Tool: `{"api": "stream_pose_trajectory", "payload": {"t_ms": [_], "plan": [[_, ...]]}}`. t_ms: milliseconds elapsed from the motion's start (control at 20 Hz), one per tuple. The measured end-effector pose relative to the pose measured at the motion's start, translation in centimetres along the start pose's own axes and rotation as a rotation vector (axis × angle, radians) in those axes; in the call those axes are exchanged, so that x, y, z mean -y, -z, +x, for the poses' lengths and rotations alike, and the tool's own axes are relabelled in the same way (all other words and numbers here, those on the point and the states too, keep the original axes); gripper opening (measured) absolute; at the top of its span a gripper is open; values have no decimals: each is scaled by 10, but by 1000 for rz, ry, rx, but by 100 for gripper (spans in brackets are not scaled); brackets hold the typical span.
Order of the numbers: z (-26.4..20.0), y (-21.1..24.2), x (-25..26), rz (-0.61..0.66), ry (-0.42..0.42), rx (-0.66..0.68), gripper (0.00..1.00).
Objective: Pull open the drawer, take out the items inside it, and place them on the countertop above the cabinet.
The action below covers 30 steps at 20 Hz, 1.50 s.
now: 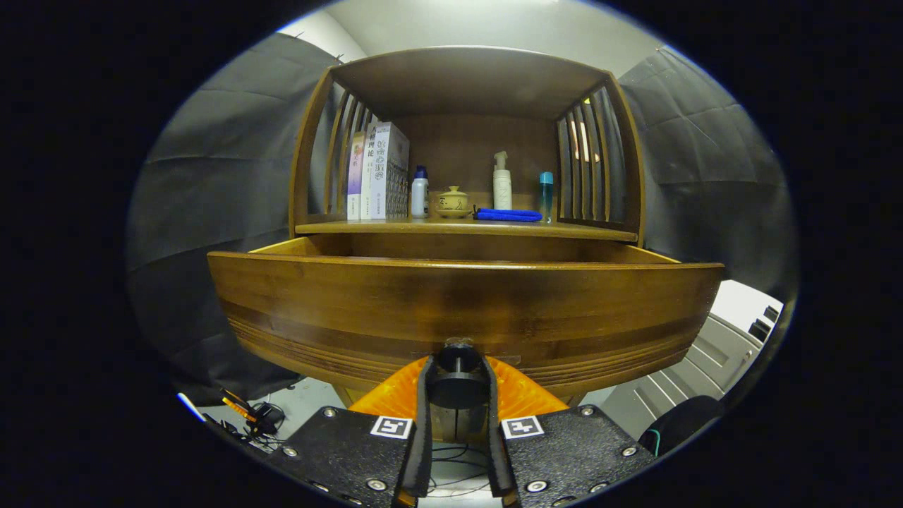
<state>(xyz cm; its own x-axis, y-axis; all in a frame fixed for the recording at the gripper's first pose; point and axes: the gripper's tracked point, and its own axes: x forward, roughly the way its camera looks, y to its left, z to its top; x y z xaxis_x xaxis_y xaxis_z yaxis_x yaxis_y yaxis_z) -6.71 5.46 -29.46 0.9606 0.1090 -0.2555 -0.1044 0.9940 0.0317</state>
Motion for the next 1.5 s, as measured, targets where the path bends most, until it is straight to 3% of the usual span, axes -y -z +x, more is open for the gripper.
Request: {"api": "stream_pose_trajectory", "payload": {"t_ms": [750,800,900,1100,1500], "plan": [[-26,6,-10,-35,-37,-4,33],[-30,6,-12,-13,-53,-10,42],[-46,-27,-12,16,-84,98,60],[-64,-90,9,76,-29,197,96],[13,-145,30,73,105,10,96]]}}
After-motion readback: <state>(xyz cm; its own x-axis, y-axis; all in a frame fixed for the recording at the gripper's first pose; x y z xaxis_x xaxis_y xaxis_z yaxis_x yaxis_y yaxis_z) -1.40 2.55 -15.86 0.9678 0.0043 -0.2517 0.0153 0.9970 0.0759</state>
